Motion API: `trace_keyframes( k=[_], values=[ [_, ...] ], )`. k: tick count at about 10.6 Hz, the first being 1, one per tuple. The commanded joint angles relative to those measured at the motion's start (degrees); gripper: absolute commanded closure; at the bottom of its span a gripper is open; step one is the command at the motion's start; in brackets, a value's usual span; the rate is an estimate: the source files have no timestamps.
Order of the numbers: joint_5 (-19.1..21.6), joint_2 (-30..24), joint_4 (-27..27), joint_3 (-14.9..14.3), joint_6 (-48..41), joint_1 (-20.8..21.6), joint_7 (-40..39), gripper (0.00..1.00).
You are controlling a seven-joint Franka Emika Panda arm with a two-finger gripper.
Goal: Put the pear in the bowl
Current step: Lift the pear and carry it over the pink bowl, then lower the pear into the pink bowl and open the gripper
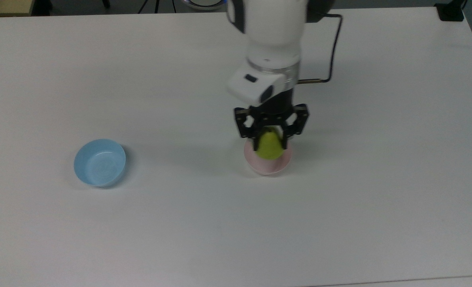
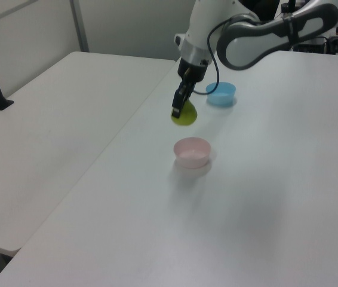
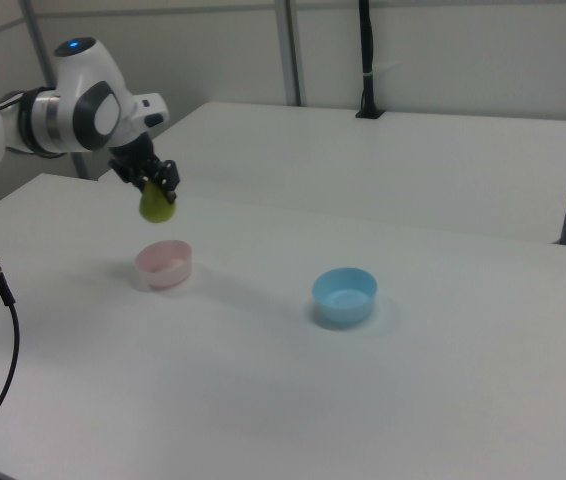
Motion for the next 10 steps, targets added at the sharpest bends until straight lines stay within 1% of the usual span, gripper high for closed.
trace_keyframes(
  k=[1, 3, 4, 6, 8, 9, 10],
  values=[
    [-0.43, 0.86, -0.36, -1.04, -1.22, 3.03, 1.79, 0.85],
    [-0.86, 3.05, -0.36, -1.04, -1.05, 3.21, 1.88, 0.85],
    [-2.08, 3.58, -0.53, -0.95, -0.87, 3.3, 1.88, 0.85],
    [-3.5, 5.68, -1.15, -0.95, -0.61, 3.21, 1.88, 0.81],
    [-4.03, 6.58, -1.15, -0.95, -0.61, 3.12, 1.88, 0.65],
    [-4.03, 6.58, -1.41, -0.95, -0.61, 3.12, 1.8, 0.52],
    [-4.2, 6.67, -1.59, -1.04, -0.61, 3.12, 1.8, 0.24]
  ],
)
